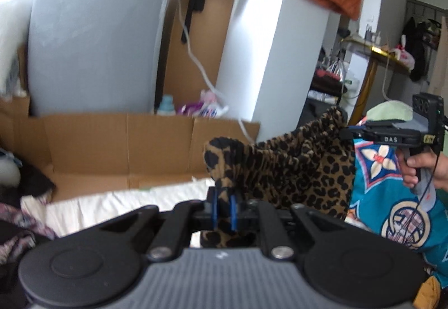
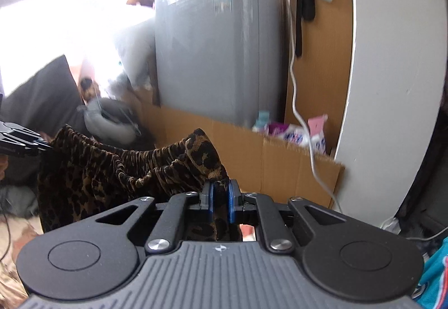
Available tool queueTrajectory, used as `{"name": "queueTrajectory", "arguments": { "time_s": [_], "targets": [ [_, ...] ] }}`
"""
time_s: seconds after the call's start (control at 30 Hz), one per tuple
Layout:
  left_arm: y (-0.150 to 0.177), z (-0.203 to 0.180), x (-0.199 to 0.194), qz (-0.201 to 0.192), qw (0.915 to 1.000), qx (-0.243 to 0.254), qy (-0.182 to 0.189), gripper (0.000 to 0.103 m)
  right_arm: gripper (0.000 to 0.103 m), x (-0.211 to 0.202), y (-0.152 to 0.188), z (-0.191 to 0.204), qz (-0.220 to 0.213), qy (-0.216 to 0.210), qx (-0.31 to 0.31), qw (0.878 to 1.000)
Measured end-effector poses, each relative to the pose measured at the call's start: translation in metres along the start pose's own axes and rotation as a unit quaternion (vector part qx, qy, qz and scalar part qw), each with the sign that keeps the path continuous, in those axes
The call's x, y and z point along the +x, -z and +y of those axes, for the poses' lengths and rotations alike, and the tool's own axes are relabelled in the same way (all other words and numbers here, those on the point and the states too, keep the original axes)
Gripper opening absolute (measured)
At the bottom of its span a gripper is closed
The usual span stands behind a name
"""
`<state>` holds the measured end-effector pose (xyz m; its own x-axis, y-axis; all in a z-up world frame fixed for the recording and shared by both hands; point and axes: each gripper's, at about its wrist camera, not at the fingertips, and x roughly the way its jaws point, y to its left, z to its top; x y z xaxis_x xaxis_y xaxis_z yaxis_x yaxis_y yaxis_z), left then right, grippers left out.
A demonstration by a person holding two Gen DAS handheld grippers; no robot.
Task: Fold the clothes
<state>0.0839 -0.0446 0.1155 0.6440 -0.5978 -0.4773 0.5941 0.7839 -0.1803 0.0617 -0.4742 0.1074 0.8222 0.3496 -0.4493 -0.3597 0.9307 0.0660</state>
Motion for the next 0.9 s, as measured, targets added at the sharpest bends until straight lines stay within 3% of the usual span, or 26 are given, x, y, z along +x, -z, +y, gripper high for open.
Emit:
{"name": "queueTrajectory", "arguments": {
  "time_s": [0.57,0.9],
  "targets": [
    [-0.041,-0.059,-0.102,-0.049,0.9928,0.093,0.057,0.009,0.009,-0.131,-0.036,0.046,-0.089,-0.027,-0.021,0.995],
    [-0.059,-0.077,-0.16,-0.065,0.9858,0.117,0.101,0.009,0.009,-0.209,-0.054,0.066,-0.127,-0.043,-0.04,0.99]
  ]
}}
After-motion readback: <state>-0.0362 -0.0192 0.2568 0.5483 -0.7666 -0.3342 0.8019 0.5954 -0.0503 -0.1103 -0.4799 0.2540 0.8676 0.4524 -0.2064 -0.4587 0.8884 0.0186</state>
